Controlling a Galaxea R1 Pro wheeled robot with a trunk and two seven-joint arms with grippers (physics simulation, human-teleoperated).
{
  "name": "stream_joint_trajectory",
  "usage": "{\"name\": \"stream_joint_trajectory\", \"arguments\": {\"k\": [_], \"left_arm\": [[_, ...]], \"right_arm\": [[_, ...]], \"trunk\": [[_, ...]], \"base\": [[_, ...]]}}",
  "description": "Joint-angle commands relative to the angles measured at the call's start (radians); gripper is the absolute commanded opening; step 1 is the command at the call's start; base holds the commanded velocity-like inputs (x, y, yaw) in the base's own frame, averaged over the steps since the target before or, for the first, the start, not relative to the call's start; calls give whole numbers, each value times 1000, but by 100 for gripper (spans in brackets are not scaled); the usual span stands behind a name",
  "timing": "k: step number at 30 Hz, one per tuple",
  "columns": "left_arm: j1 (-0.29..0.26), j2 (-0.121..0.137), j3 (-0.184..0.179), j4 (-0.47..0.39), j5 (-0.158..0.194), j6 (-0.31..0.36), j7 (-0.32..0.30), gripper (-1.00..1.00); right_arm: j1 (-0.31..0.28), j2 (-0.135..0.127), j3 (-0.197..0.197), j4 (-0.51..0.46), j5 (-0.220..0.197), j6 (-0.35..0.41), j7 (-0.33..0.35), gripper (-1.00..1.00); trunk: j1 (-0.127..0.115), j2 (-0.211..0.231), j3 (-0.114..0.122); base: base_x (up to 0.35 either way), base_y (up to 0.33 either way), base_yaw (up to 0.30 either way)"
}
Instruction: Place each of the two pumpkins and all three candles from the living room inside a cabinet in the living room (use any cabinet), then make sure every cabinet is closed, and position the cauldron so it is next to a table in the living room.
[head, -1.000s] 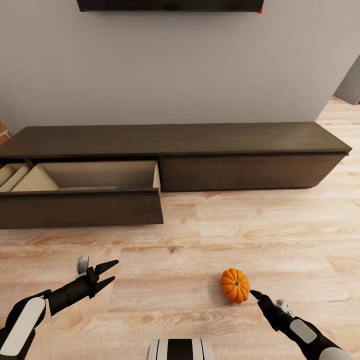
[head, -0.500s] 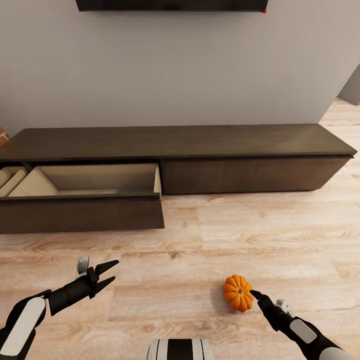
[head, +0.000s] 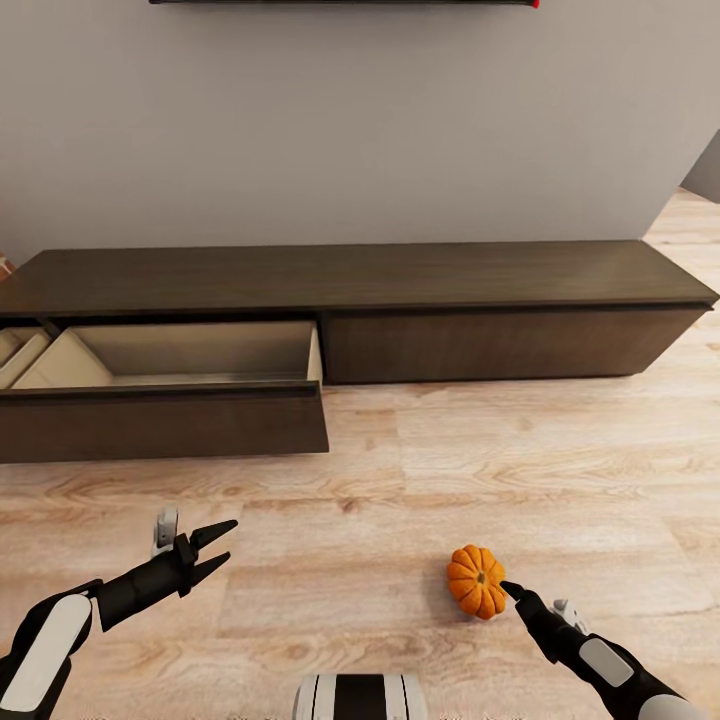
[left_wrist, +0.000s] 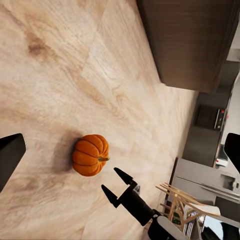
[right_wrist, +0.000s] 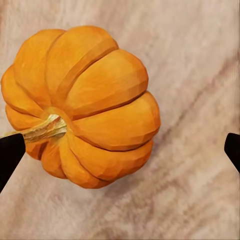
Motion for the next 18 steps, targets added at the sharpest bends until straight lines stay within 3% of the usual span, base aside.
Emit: {"name": "stream_joint_trajectory", "arguments": {"k": [1,8,18], "left_arm": [[-1,0,2,0,-3,5,-5,100],[-1,1,2,0,-3,5,-5,100],[-1,1,2,0,-3,5,-5,100]], "right_arm": [[0,0,3,0,-8,4,2,100],[0,0,8,-1,-3,2,15,100],[0,-5,38,0,18,10,152,100]], "trunk": [[0,-1,-5],[3,-2,-28],[3,-2,-28]], "base": [[0,0,0],[0,0,0],[0,0,0]]}}
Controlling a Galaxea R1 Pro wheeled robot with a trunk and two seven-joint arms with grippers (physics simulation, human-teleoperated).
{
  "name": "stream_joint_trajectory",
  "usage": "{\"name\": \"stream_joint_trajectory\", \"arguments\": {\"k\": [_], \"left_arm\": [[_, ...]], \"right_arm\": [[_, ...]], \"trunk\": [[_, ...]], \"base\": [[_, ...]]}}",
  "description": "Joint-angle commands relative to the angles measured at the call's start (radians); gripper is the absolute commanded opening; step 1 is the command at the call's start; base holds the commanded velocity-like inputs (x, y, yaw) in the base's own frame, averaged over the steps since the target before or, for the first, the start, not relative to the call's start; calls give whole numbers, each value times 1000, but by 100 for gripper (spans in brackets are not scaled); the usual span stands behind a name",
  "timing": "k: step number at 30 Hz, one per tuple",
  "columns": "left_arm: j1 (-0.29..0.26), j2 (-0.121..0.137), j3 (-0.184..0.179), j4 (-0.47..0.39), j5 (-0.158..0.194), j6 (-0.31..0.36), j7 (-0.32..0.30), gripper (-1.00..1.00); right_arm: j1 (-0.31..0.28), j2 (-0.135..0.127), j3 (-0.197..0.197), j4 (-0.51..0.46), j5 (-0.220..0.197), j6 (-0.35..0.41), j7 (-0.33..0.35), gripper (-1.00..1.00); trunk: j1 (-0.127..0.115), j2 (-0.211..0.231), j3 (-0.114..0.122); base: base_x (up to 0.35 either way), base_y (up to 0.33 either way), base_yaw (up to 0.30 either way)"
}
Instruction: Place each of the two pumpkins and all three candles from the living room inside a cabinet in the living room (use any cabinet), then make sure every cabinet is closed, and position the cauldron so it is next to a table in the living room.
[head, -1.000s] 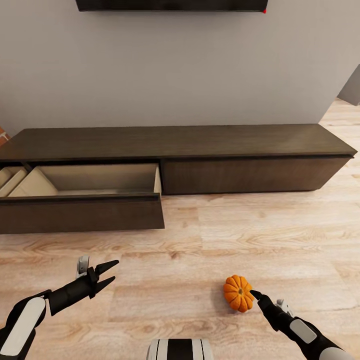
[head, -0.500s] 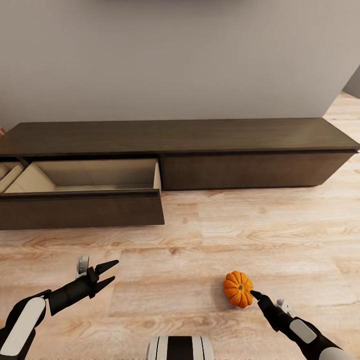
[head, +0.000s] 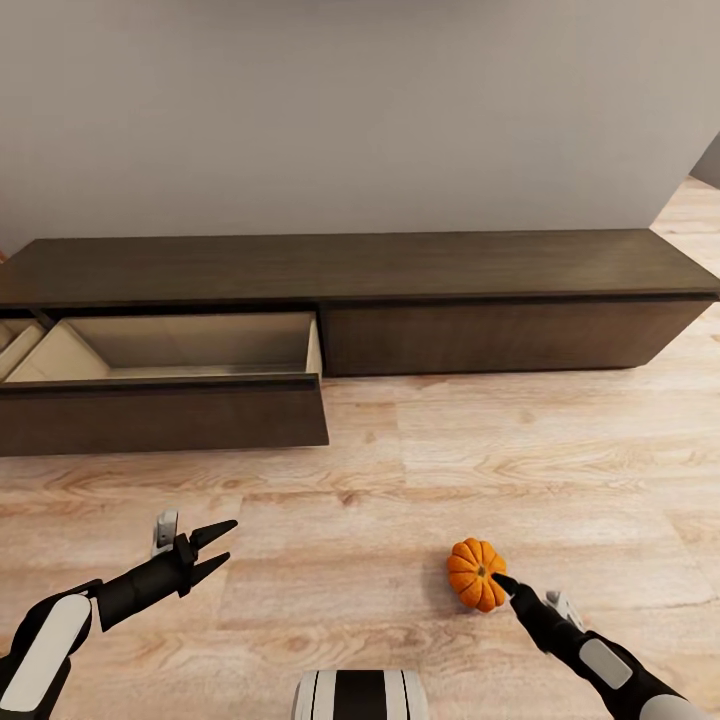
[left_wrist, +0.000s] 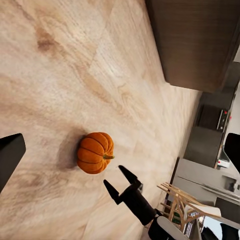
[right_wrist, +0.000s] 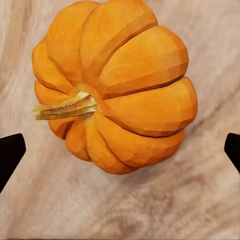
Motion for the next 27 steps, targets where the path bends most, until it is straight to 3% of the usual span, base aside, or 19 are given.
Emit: {"name": "stream_joint_trajectory", "arguments": {"k": [1,17,22,27], "left_arm": [[-1,0,2,0,-3,5,-5,100],[-1,0,2,0,-3,5,-5,100],[-1,0,2,0,-3,5,-5,100],[-1,0,2,0,-3,5,-5,100]], "right_arm": [[0,-1,7,0,-10,4,5,100],[0,-2,7,1,-10,4,25,100],[0,-4,7,1,-12,5,99,100],[0,-4,7,1,-12,6,115,100]], "trunk": [[0,0,-1],[7,-4,-59],[9,-5,-78],[11,-6,-97]], "base": [[0,0,0],[0,0,0],[0,0,0],[0,0,0]]}}
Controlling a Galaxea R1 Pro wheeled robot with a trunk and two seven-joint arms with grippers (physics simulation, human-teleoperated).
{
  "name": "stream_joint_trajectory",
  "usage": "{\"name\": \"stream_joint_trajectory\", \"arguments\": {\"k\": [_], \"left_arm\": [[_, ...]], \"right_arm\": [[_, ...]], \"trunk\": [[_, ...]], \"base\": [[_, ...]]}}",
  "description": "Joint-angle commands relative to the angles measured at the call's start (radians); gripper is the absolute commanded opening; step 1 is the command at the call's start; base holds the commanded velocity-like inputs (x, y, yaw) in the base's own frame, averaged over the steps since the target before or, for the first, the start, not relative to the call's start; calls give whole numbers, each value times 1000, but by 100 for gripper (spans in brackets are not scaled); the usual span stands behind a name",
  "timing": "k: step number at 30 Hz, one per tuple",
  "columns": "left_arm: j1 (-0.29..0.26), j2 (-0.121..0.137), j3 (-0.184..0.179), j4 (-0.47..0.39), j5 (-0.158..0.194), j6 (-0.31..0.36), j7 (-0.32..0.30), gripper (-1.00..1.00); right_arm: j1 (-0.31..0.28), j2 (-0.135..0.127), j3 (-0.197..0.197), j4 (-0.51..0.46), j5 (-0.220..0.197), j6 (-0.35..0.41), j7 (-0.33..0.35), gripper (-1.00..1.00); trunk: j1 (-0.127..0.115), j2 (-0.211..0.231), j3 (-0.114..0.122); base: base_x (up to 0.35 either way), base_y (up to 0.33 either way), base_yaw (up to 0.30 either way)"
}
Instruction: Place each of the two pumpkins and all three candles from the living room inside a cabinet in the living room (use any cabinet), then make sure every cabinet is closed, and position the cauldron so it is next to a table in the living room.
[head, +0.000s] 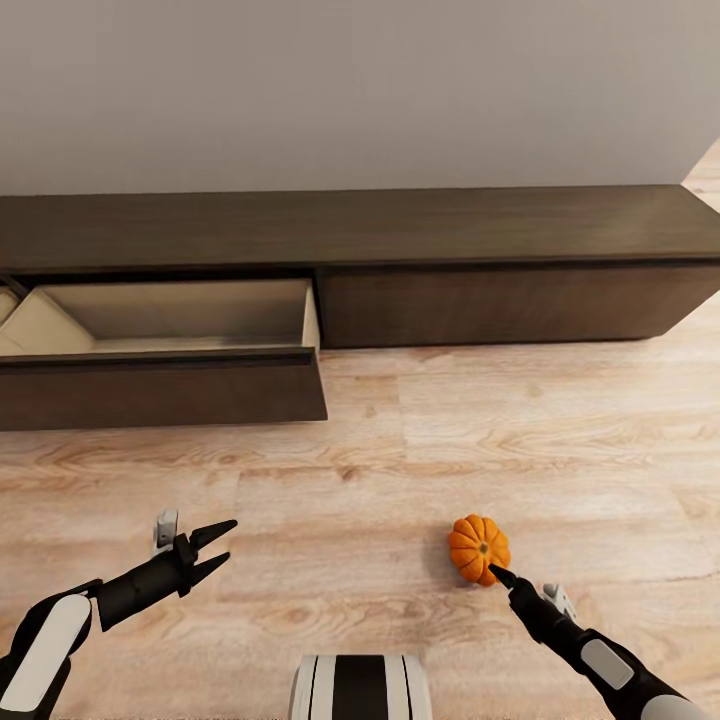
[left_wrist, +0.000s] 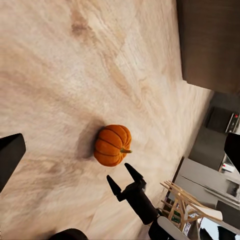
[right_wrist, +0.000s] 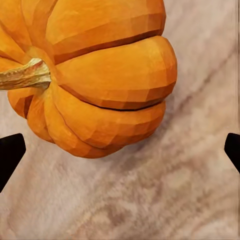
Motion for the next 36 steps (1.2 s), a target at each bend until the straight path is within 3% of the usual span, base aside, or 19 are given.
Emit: {"name": "stream_joint_trajectory", "arguments": {"k": [1,11,16,29,36], "left_arm": [[-1,0,2,0,-3,5,-5,100],[-1,-1,2,0,-3,5,-5,100],[-1,-1,2,0,-3,5,-5,100],[-1,0,2,0,-3,5,-5,100],[-1,0,2,-1,-3,5,-5,100]], "right_arm": [[0,-1,6,0,-10,4,2,100],[0,-1,6,0,-10,4,9,100],[0,-1,6,0,-10,4,53,100],[0,0,8,-1,-10,4,72,100],[0,-1,8,0,-11,6,162,100]], "trunk": [[0,0,-5],[5,-3,-43],[7,-4,-63],[7,-4,-63],[7,-4,-63]], "base": [[0,0,0],[0,0,0],[0,0,0],[0,0,0],[0,0,0]]}}
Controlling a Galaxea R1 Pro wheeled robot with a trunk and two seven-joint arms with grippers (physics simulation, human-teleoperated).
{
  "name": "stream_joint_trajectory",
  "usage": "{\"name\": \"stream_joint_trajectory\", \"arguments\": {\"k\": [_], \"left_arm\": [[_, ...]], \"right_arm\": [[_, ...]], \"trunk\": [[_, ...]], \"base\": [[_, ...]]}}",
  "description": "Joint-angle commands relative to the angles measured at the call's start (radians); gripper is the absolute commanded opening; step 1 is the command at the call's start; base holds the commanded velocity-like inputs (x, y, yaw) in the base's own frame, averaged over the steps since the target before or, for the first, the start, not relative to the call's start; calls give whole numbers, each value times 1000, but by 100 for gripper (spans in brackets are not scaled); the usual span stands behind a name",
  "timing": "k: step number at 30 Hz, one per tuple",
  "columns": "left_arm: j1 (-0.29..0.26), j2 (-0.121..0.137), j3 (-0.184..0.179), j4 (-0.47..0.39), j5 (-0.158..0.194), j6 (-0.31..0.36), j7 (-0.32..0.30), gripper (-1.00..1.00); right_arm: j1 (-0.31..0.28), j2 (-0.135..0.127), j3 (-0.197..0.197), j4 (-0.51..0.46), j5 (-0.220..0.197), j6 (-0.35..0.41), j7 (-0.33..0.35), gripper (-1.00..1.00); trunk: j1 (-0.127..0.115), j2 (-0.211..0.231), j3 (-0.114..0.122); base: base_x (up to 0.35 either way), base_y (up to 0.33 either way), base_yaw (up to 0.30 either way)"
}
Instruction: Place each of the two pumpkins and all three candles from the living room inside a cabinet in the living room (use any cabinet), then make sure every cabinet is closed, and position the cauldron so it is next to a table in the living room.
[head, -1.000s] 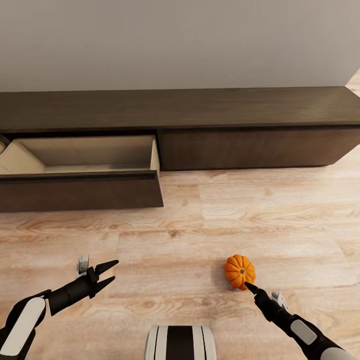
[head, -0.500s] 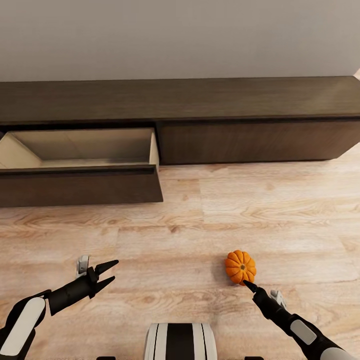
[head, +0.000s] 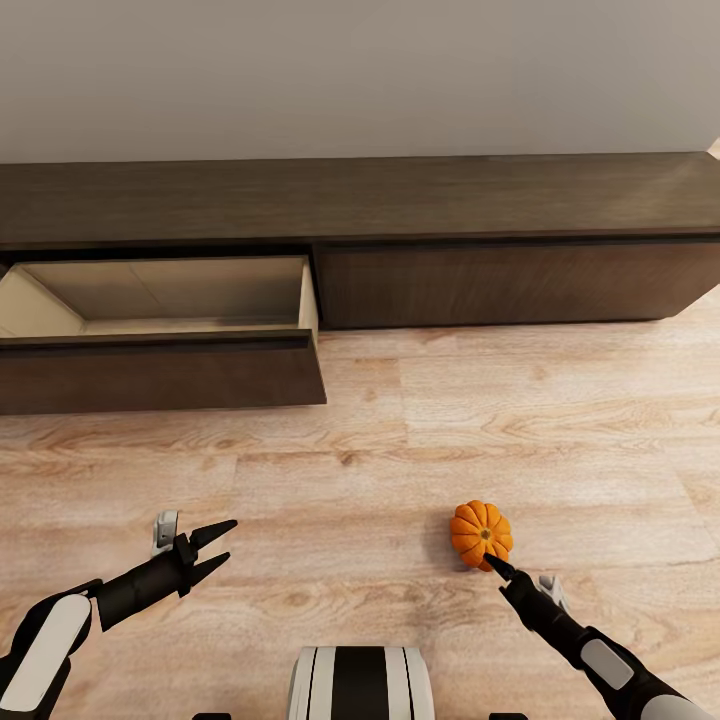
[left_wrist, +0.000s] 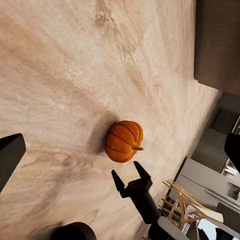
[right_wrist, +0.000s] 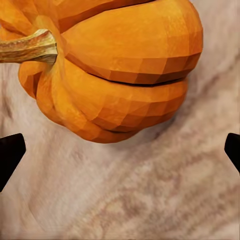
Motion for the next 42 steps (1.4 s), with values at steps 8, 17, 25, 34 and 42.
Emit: {"name": "stream_joint_trajectory", "arguments": {"k": [8,17,25,34,42], "left_arm": [[-1,0,2,0,-3,5,-5,100],[-1,0,2,0,-3,5,-5,100],[-1,-1,2,0,-3,5,-5,100],[-1,-1,2,0,-3,5,-5,100],[-1,-2,2,0,-3,5,-5,100]], "right_arm": [[0,-2,6,0,-11,6,13,100],[0,-2,5,0,-17,6,24,100],[0,-2,5,2,-20,7,19,100],[0,-2,2,7,-20,5,11,100],[0,-2,-8,11,-22,-5,7,100]], "trunk": [[0,0,-1],[0,0,-1],[0,0,-1],[0,0,-1],[0,0,-1]], "base": [[3,0,0],[124,-16,0],[5,-1,0],[0,0,0],[0,0,0]]}}
